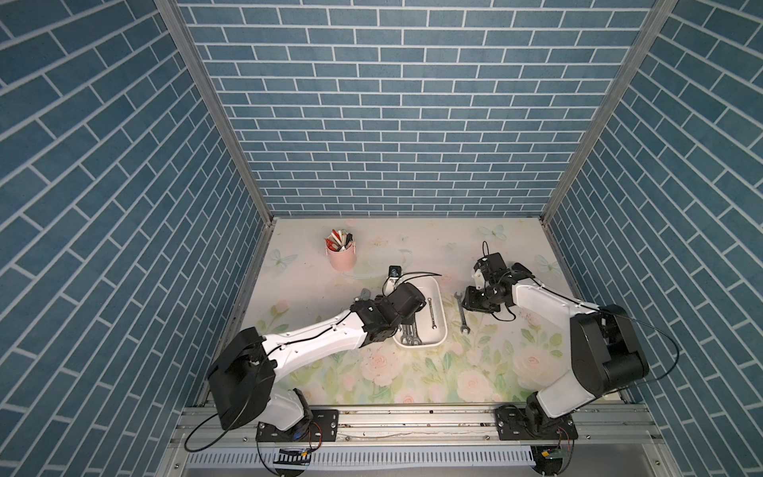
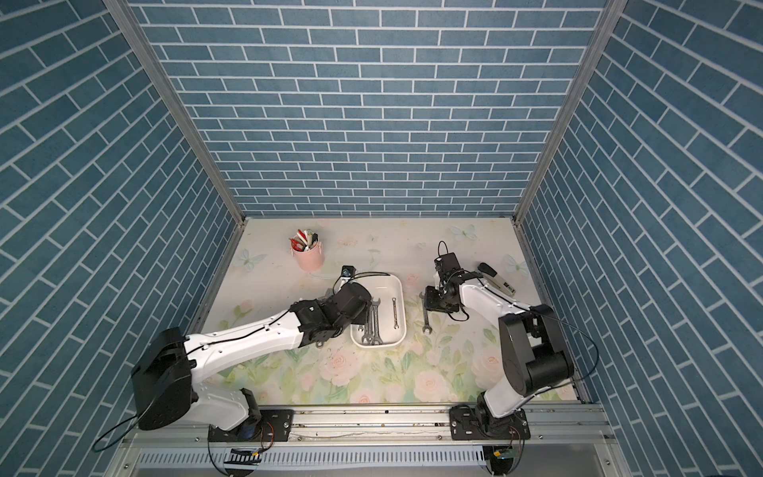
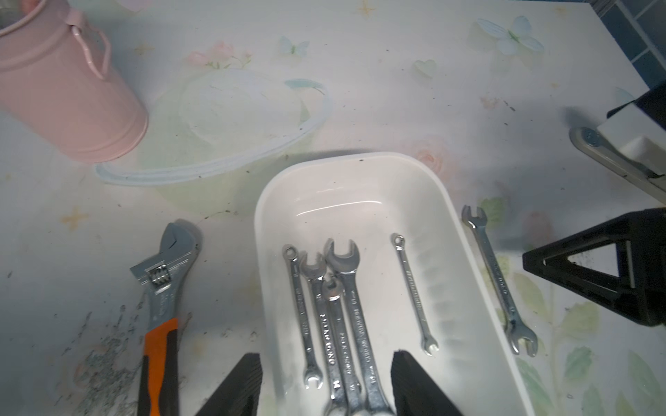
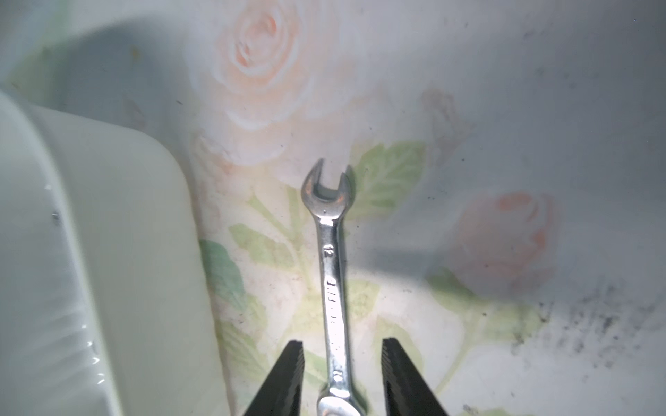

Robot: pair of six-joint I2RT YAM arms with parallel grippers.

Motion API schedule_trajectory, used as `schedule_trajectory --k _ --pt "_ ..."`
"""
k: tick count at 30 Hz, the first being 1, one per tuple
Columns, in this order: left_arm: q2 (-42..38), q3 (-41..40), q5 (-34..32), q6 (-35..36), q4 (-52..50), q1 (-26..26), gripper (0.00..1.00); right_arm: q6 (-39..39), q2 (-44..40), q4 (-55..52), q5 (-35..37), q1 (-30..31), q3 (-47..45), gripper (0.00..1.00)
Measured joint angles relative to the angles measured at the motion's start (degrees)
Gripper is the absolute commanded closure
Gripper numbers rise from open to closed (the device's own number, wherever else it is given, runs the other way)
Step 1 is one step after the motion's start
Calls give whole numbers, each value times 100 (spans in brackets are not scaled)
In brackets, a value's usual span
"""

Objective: Take out the wrench from the storage box
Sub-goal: Place the wrench at the center of the board.

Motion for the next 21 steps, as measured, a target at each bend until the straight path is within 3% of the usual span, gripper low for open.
schedule_trajectory --k 8,21 --pt "1272 949 144 -308 -267 -55 51 146 -715 -260 68 0 0 55" --pt "2415 1287 767 -439 -776 267 52 149 -876 -382 66 0 -107 53"
